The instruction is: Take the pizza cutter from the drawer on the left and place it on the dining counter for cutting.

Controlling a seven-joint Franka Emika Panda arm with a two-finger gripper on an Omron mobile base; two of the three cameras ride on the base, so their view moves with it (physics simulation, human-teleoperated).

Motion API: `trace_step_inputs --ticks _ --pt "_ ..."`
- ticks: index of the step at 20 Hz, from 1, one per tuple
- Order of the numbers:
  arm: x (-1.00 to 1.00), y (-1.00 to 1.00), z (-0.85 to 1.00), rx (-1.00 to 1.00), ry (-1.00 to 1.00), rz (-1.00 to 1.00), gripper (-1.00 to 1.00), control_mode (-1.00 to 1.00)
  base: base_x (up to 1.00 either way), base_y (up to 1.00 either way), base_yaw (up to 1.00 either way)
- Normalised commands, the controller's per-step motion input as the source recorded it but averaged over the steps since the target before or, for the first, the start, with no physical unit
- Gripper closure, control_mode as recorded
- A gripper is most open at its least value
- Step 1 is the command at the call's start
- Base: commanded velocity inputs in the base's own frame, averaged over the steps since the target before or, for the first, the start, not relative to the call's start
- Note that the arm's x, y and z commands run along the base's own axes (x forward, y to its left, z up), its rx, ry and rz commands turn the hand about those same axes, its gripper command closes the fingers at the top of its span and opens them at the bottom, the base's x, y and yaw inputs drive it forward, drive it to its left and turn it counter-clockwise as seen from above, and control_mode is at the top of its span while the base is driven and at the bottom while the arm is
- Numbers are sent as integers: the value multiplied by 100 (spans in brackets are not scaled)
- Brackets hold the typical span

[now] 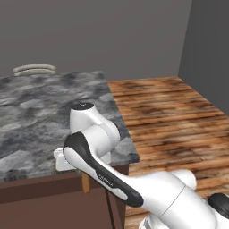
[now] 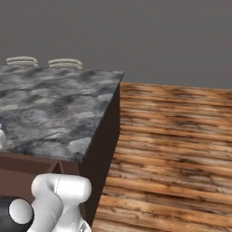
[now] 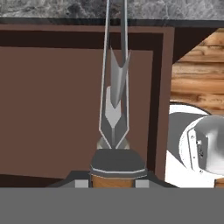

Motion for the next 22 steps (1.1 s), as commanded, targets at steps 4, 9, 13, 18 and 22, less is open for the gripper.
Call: trace_step_inputs --ticks 4,9,13,18,22 --pt "12 -74 49 0 0 -2 100 -100 0 0 0" --pt "4 -78 51 0 0 -2 100 -100 0 0 0" --pt "0 -85 53 0 0 -8 100 -100 0 0 0" --pt "2 -89 30 0 0 -3 100 -100 0 0 0" --pt "14 -84 14 0 0 0 100 -100 0 0 0"
